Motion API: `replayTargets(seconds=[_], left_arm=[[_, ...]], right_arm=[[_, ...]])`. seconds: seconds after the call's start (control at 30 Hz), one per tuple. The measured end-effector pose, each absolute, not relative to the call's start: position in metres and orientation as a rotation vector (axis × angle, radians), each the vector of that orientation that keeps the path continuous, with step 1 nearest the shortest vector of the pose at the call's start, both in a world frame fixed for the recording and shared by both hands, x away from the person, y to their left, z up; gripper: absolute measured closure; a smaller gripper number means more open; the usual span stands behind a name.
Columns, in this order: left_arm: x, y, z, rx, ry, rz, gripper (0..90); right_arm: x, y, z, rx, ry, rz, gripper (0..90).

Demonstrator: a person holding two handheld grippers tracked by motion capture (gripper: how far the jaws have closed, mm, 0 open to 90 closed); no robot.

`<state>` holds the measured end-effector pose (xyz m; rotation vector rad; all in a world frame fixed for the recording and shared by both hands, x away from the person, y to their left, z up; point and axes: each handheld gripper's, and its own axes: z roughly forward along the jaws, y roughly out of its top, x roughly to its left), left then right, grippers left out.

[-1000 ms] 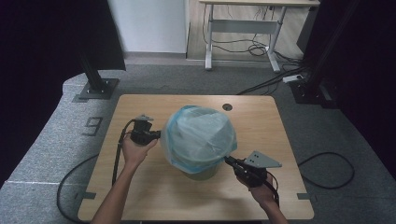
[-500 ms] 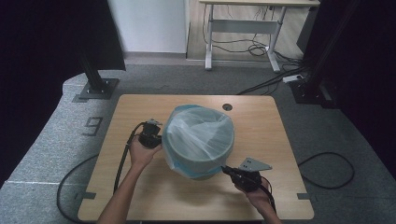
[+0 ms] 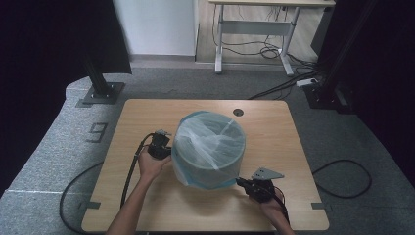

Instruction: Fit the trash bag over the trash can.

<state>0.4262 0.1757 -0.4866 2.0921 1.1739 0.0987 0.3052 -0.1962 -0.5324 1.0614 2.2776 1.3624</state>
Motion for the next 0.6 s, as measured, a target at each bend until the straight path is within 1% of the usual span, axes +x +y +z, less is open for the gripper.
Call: replayTargets(seconds=[0.3,0.6], left_arm=[[0.425,0.183,-0.494,2.074,1.186,0.050,89.8],[0.424,0.181,-0.499,2.077,1.178,0.028,89.7]], right_arm=[[0.304,-0.198,-0.532,1.063,2.259,1.380,88.4],[0.304,-0.202,-0.531,1.062,2.270,1.375,88.5]])
